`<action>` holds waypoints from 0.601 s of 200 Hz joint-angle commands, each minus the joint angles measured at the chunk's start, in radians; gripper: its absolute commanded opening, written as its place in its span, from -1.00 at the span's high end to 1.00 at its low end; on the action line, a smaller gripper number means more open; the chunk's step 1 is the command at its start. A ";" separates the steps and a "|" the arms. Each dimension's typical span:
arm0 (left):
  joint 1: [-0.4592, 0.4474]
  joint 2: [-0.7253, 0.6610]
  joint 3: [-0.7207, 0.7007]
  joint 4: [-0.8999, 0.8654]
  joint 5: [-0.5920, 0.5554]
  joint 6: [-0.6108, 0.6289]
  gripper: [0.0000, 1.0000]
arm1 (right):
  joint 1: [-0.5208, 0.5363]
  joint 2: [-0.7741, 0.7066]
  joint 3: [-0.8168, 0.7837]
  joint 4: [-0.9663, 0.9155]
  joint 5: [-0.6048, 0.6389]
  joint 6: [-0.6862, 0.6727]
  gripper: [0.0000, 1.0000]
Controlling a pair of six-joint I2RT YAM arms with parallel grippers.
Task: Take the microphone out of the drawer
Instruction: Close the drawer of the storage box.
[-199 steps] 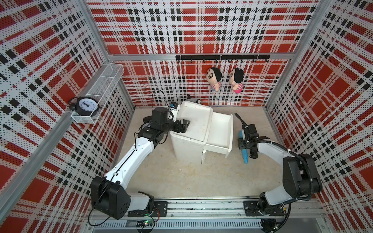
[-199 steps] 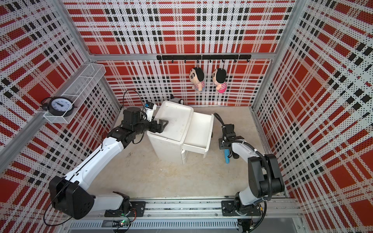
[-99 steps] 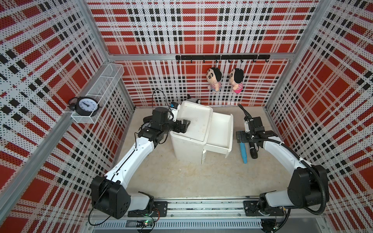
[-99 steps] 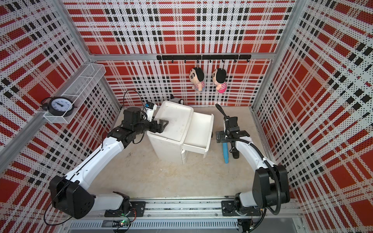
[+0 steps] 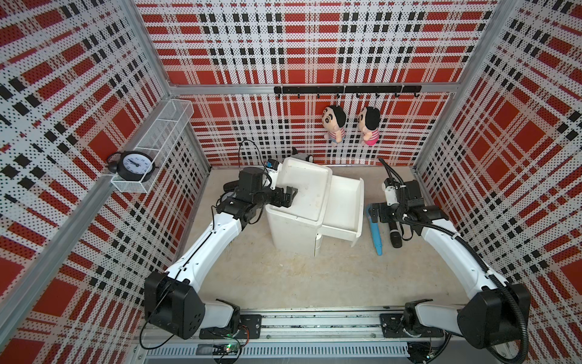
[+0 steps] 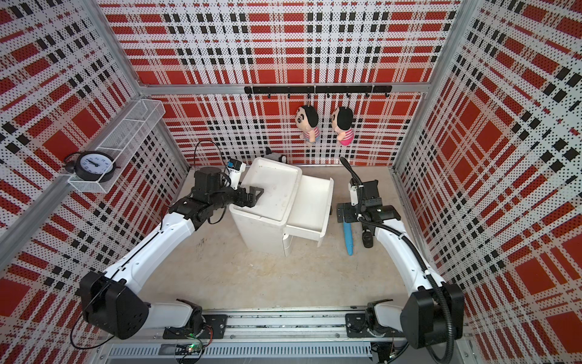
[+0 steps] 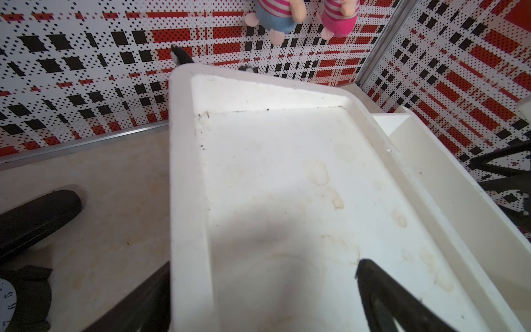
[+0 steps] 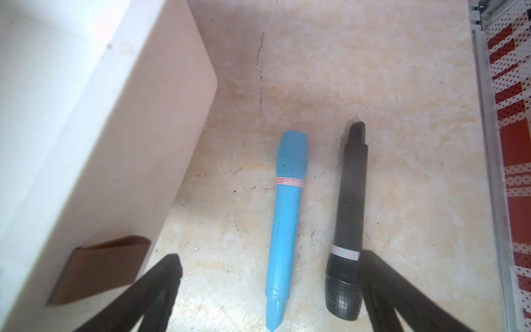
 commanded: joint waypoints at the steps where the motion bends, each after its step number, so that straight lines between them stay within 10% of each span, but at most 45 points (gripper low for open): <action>1: -0.004 0.016 0.026 0.019 0.025 0.000 -0.96 | 0.007 -0.011 -0.020 0.019 -0.062 -0.009 -1.00; 120: -0.012 0.027 0.026 0.021 0.033 0.003 -0.97 | 0.060 -0.002 -0.064 0.164 -0.175 0.037 -1.00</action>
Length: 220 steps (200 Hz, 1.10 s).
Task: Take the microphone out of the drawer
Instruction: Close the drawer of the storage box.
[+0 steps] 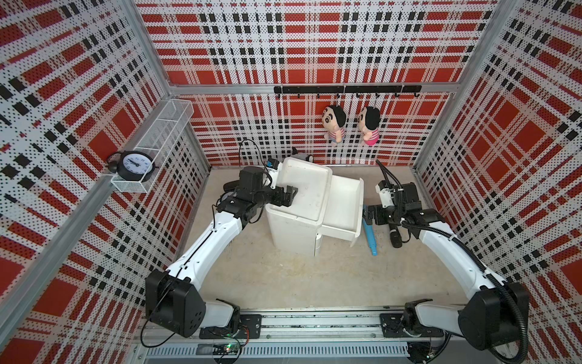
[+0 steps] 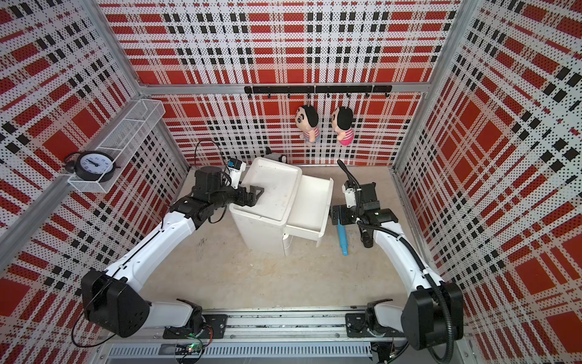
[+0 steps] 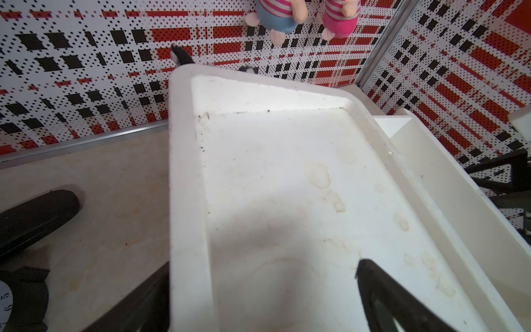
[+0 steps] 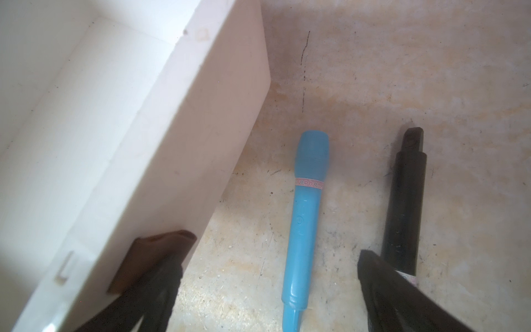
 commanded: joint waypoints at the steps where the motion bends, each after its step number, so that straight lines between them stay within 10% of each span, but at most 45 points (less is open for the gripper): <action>1: -0.006 0.018 0.021 0.018 0.030 0.008 -0.96 | 0.035 -0.001 -0.006 0.082 -0.052 0.017 -0.99; 220: -0.012 0.021 0.022 0.020 0.040 0.007 -0.96 | 0.122 0.078 0.012 0.203 -0.072 0.077 -0.99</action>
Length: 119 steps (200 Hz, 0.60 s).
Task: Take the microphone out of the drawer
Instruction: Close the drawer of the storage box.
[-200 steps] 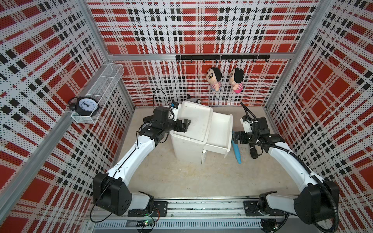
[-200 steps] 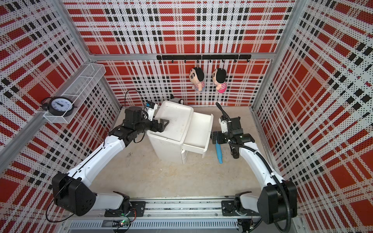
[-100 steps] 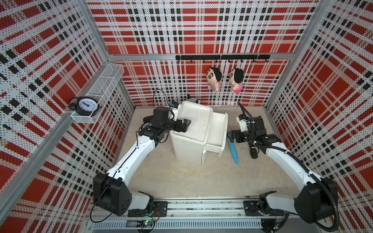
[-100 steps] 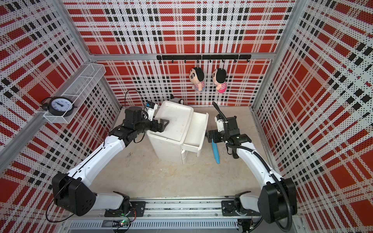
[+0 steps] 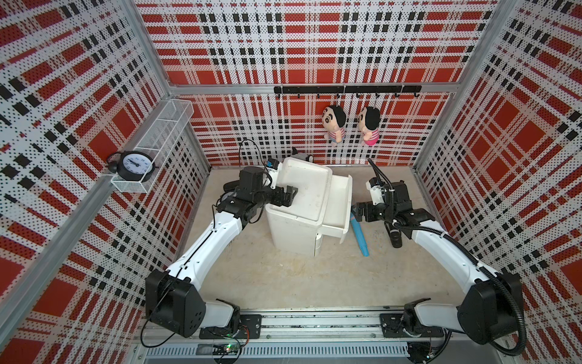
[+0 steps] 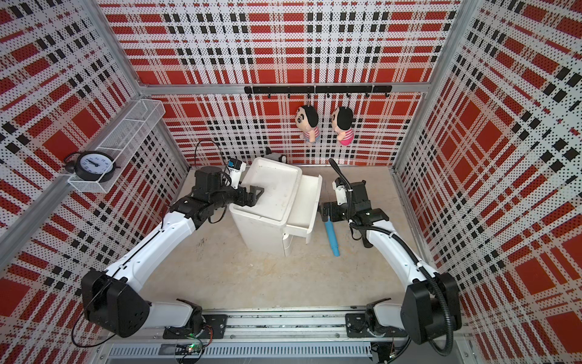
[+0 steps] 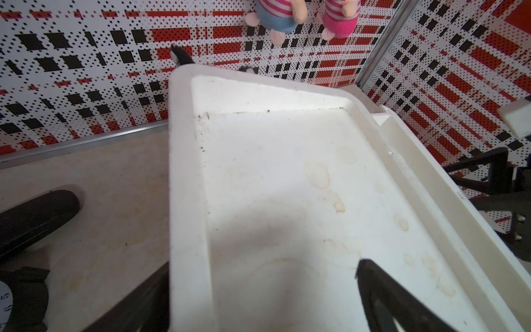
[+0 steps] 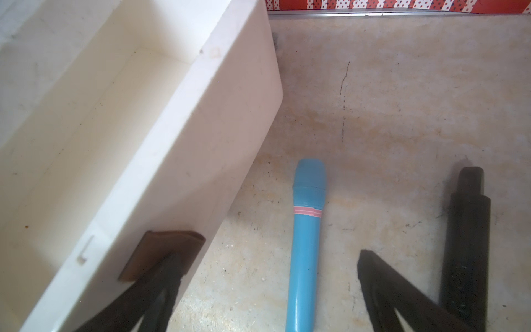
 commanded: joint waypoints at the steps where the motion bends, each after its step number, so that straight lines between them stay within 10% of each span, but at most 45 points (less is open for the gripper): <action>1: -0.011 0.020 0.022 0.020 0.040 0.007 -0.96 | 0.039 0.028 0.021 0.044 -0.037 0.007 -1.00; 119: -0.011 0.017 0.018 0.021 0.041 0.008 -0.96 | 0.120 0.112 0.068 0.107 -0.030 0.047 -1.00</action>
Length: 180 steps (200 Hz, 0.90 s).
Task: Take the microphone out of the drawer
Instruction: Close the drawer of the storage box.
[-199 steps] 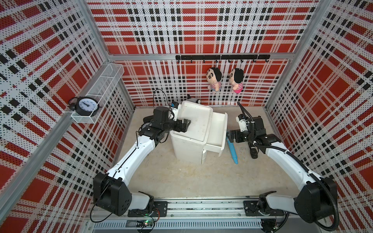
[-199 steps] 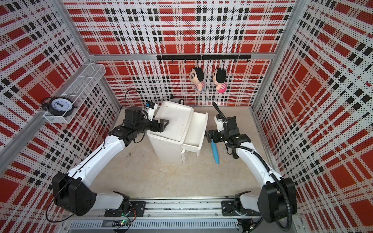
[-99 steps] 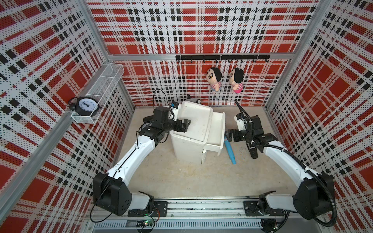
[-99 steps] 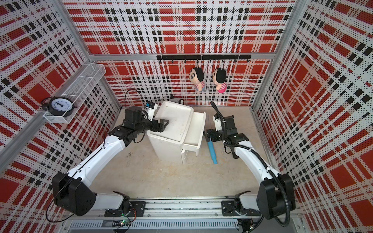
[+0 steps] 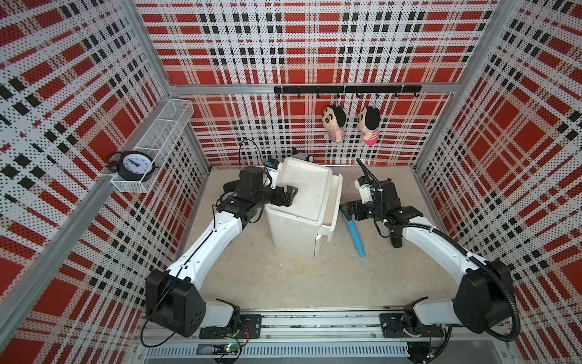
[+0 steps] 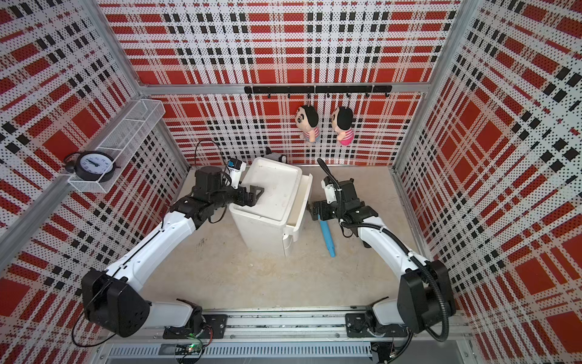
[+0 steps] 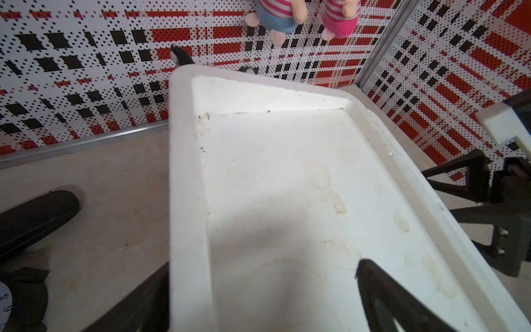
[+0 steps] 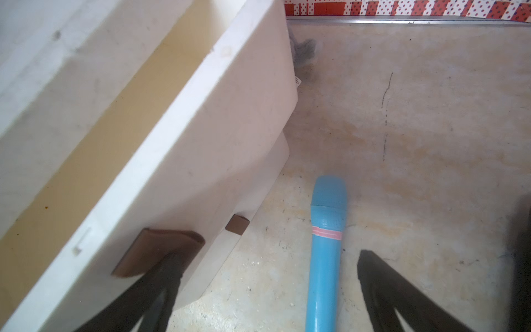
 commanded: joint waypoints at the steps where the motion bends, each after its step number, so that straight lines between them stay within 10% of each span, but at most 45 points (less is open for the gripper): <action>1: -0.011 0.016 0.017 0.019 0.041 0.009 -0.96 | 0.030 0.032 0.033 0.030 -0.019 0.012 -1.00; 180: -0.004 0.000 0.005 0.022 0.038 0.010 -0.96 | 0.095 0.137 0.068 0.034 0.032 0.033 -1.00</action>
